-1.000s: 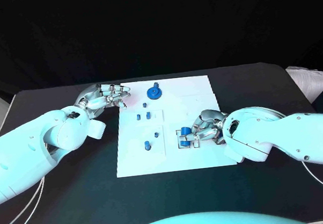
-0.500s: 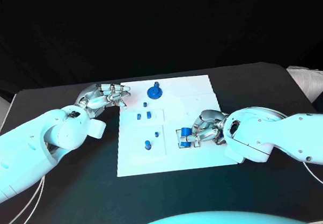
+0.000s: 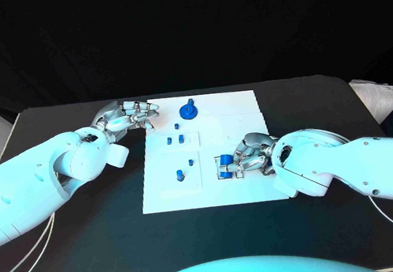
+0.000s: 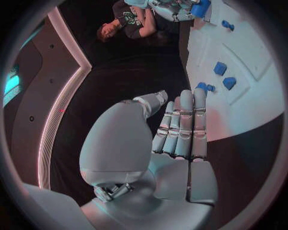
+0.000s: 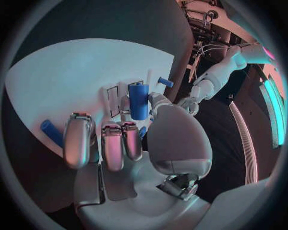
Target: Assemble the parts on the task board
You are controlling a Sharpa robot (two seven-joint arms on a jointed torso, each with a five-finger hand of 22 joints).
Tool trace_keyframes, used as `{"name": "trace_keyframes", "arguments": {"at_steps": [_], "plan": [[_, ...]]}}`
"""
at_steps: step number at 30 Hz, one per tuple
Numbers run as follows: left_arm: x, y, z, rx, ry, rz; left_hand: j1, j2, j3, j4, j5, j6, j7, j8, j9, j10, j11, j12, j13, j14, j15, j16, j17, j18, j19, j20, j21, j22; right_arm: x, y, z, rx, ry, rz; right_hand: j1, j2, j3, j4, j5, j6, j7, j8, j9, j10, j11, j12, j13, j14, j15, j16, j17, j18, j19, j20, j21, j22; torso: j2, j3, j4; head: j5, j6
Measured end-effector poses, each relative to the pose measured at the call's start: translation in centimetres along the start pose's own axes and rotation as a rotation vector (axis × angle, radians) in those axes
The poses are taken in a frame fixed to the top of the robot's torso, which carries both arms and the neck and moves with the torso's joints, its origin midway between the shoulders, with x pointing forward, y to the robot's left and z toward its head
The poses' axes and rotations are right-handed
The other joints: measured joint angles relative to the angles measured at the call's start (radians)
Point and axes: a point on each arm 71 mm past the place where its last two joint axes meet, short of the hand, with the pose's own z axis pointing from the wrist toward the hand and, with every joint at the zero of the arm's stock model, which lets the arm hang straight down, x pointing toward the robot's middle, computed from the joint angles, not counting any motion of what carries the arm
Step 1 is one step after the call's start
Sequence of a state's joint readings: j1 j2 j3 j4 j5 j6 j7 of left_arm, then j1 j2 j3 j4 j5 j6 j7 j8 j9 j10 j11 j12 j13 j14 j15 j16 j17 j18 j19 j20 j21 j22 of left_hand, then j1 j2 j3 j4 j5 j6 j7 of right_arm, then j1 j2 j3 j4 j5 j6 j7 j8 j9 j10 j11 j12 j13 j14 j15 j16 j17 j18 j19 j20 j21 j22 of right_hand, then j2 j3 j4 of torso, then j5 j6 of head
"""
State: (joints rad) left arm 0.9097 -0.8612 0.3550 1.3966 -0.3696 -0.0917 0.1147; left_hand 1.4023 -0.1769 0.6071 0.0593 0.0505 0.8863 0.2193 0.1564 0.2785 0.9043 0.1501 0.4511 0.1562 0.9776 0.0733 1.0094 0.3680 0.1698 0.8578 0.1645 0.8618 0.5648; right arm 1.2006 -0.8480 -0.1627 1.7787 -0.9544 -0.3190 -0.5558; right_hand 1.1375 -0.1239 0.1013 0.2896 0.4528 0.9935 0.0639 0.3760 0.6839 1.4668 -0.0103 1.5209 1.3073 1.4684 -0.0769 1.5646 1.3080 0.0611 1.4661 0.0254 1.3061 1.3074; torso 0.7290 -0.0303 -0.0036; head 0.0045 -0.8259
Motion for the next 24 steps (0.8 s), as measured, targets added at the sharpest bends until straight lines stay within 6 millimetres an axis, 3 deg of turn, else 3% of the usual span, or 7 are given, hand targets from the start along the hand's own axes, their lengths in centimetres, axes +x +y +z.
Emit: {"name": "trace_keyframes", "arguments": {"at_steps": [3, 7, 13, 19, 24], "plan": [[0.0, 0.02, 0.02, 0.0, 0.0, 0.0, 0.0, 0.0, 0.0, 0.0, 0.0, 0.0, 0.0, 0.0, 0.0, 0.0, 0.0, 0.0, 0.0, 0.0, 0.0, 0.0, 0.0, 0.0, 0.0, 0.0, 0.0, 0.0, -0.02, -0.01, 0.05, 0.001, -0.001, -0.002, -0.008, -0.008, 0.0, 0.0, -0.022, 0.0, 0.0, 0.0, 0.0, 0.0, 0.0, 0.0, 0.0, 0.0, 0.0, 0.0, 0.0, 0.0, 0.0, 0.0, 0.0, 0.0, 0.0, -0.0002, -0.0002, 0.0, 0.0], [0.01, 0.03, 0.04, -0.001, 0.0, -0.001, 0.0, 0.0, 0.0, 0.0, 0.0, 0.0, 0.0, 0.0, 0.0, 0.0, 0.0, 0.0, 0.0, 0.0, 0.0, 0.0, 0.0, 0.0, 0.0, 0.0, 0.0, 0.0, -0.07, -0.11, 0.13, 0.003, -0.003, -0.006, -0.024, -0.024, -0.005, 0.004, -0.081, 0.004, -0.004, 0.004, 0.004, 0.0, 0.0, -0.004, 0.0, 0.0, 0.0, 0.0, 0.0, 0.0, 0.0, 0.0, 0.0, 0.0, 0.0, -0.0002, -0.0003, 0.0, -0.002], [0.01, 0.04, 0.05, -0.002, 0.0, -0.001, 0.0, 0.0, 0.0, 0.0, 0.0, 0.0, 0.0, 0.0, 0.0, 0.0, 0.0, 0.0, 0.0, 0.0, 0.0, 0.0, 0.0, 0.0, 0.0, 0.0, 0.0, 0.0, -0.13, -0.18, 0.18, 0.003, -0.007, -0.012, -0.036, -0.035, -0.038, 0.004, -0.122, 0.002, -0.002, 0.007, 0.007, 0.0, 0.0, -0.004, 0.0, 0.0, 0.0, 0.0, 0.0, 0.0, 0.0, 0.0, 0.0, 0.0, 0.0, -0.0002, -0.0003, 0.0, -0.004], [0.0, 0.05, 0.05, -0.002, 0.0, -0.001, 0.0, 0.0, 0.0, 0.0, 0.0, 0.0, 0.0, 0.0, 0.0, 0.0, 0.0, 0.0, 0.0, 0.0, 0.0, 0.0, 0.0, 0.0, 0.0, 0.0, 0.0, 0.0, -0.23, -0.26, 0.2, 0.004, -0.013, -0.018, -0.046, -0.026, -0.076, 0.004, -0.163, 0.002, -0.002, 0.007, 0.01, 0.0, 0.0, -0.008, 0.0, 0.0, 0.0, 0.0, 0.0, 0.0, 0.0, 0.0, 0.0, 0.001, 0.0, 0.0002, -0.0001, -0.001, -0.005], [0.0, 0.06, 0.05, -0.002, 0.0, -0.001, 0.0, 0.0, 0.0, 0.0, 0.0, 0.0, 0.0, 0.0, 0.0, 0.0, 0.0, 0.0, 0.0, 0.0, 0.0, 0.0, 0.0, 0.0, 0.0, 0.0, 0.0, 0.0, -0.27, -0.28, 0.2, 0.003, -0.016, -0.02, -0.048, -0.023, -0.082, 0.004, -0.169, 0.002, -0.002, 0.007, 0.01, 0.0, 0.0, -0.008, 0.0, 0.0, 0.0, 0.0, 0.0, 0.0, 0.0, 0.0, 0.0, 0.001, 0.0, 0.0007, -0.0003, 0.0, -0.006]]}}
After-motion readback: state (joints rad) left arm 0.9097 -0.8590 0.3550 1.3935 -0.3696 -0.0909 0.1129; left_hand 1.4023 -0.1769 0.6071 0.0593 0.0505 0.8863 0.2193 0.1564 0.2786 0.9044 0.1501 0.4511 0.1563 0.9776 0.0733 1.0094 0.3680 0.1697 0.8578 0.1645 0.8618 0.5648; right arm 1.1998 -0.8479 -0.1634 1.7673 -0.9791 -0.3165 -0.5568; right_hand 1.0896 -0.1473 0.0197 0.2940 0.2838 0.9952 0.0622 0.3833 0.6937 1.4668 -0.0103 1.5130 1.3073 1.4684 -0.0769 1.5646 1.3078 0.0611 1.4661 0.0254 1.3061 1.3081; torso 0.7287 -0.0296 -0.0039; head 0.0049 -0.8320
